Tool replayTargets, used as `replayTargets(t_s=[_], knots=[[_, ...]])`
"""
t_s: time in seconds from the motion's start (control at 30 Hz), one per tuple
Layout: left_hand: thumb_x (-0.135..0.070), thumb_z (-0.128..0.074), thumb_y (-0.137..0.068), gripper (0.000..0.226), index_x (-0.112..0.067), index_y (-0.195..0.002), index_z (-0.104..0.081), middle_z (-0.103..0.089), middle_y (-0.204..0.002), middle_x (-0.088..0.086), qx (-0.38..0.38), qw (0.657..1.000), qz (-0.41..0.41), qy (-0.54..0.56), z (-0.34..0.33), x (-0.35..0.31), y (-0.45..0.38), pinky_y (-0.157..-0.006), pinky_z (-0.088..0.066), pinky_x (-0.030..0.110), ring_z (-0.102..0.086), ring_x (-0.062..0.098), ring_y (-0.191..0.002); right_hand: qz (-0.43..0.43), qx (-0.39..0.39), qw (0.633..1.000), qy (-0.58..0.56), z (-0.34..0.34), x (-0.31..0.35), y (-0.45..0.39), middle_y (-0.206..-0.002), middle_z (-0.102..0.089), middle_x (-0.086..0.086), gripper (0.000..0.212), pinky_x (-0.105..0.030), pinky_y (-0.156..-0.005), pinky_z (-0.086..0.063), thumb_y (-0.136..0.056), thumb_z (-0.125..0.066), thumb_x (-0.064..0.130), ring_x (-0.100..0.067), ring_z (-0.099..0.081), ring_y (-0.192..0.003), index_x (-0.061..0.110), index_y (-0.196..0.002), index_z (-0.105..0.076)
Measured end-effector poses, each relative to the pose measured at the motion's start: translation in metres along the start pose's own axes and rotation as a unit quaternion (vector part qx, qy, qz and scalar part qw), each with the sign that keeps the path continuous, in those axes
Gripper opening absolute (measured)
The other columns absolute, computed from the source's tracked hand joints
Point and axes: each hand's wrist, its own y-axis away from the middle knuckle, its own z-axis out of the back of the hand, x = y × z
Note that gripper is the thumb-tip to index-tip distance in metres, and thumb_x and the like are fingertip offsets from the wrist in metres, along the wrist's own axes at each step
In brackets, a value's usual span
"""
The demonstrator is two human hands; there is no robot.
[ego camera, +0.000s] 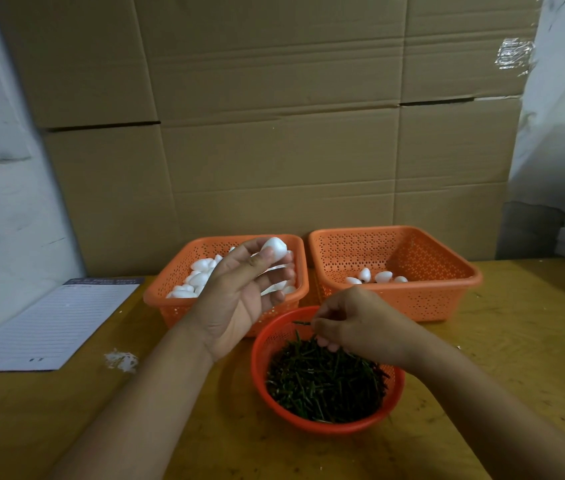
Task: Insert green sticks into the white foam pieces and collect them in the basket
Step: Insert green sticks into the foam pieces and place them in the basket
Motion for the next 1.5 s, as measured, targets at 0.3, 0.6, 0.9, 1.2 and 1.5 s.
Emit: replayTargets(t_s=[0.3,0.6,0.9,1.2,1.5], knots=[[-0.004,-0.07,-0.077,0.027,-0.027,-0.087,-0.078,-0.073,-0.092,0.001,0.028,0.999,-0.005,0.02,0.002,-0.002,0.002,-0.063,-0.055,0.025,-0.07,0.013,-0.081,0.004,-0.005,1.0,0.012,0.0,0.0,0.0,-0.075,-0.075,0.003,0.017,-0.026,-0.065,-0.056,-0.094,-0.063,0.023,-0.009,-0.07,-0.068,0.018,-0.081,-0.073],[-0.003,-0.072,-0.076,0.03,-0.027,-0.093,-0.079,-0.072,-0.092,-0.002,0.039,0.999,-0.008,-0.021,0.002,0.001,0.001,-0.065,-0.054,0.025,-0.069,0.011,-0.081,0.001,-0.006,1.0,0.011,0.0,0.001,0.0,-0.076,-0.075,0.003,0.017,-0.025,-0.065,-0.057,-0.094,-0.063,0.022,-0.008,-0.07,-0.068,0.017,-0.082,-0.073],[-0.038,-0.074,-0.077,0.03,-0.014,-0.093,-0.08,-0.067,-0.083,-0.001,0.024,0.995,0.072,0.072,0.002,0.003,-0.003,-0.062,-0.054,0.023,-0.062,0.009,-0.069,-0.01,0.002,0.999,-0.03,0.001,0.006,0.002,-0.077,-0.075,0.007,0.015,-0.013,-0.056,-0.049,-0.095,-0.062,0.021,-0.006,-0.07,-0.069,0.017,-0.086,-0.073],[-0.03,-0.074,-0.079,0.01,-0.02,-0.081,-0.075,-0.072,-0.095,0.0,0.005,0.996,0.059,0.061,0.006,0.001,-0.004,-0.058,-0.051,0.023,-0.064,0.009,-0.071,-0.018,-0.016,0.986,-0.166,0.007,0.018,0.007,-0.077,-0.075,-0.002,0.017,-0.018,-0.059,-0.052,-0.097,-0.059,0.017,-0.008,-0.068,-0.066,0.009,-0.089,-0.072],[-0.019,-0.073,-0.078,0.014,-0.031,-0.083,-0.077,-0.072,-0.093,-0.005,0.009,0.998,0.06,0.001,0.0,0.004,0.0,-0.061,-0.049,0.021,-0.066,0.008,-0.08,-0.001,-0.073,0.95,-0.302,0.013,0.03,0.013,-0.075,-0.071,-0.006,0.026,-0.023,-0.057,-0.048,-0.097,-0.058,0.017,-0.015,-0.064,-0.068,0.02,-0.076,-0.074]])
